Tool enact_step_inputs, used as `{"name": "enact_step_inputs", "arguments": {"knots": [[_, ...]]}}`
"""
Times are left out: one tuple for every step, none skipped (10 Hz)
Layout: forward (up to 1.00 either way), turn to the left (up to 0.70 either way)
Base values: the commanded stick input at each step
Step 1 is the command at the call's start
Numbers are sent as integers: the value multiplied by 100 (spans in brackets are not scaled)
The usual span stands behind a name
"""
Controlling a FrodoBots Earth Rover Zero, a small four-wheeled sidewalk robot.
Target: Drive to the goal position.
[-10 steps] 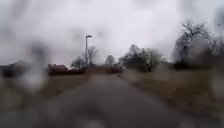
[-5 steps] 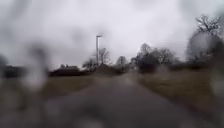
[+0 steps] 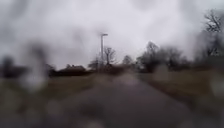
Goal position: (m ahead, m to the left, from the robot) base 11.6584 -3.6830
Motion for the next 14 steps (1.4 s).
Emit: {"name": "enact_step_inputs", "arguments": {"knots": [[70, 0], [70, 0], [70, 0], [70, 0], [70, 0], [70, 0], [70, 0], [70, 0], [70, 0], [70, 0], [70, 0], [70, 0], [70, 0], [70, 0]]}}
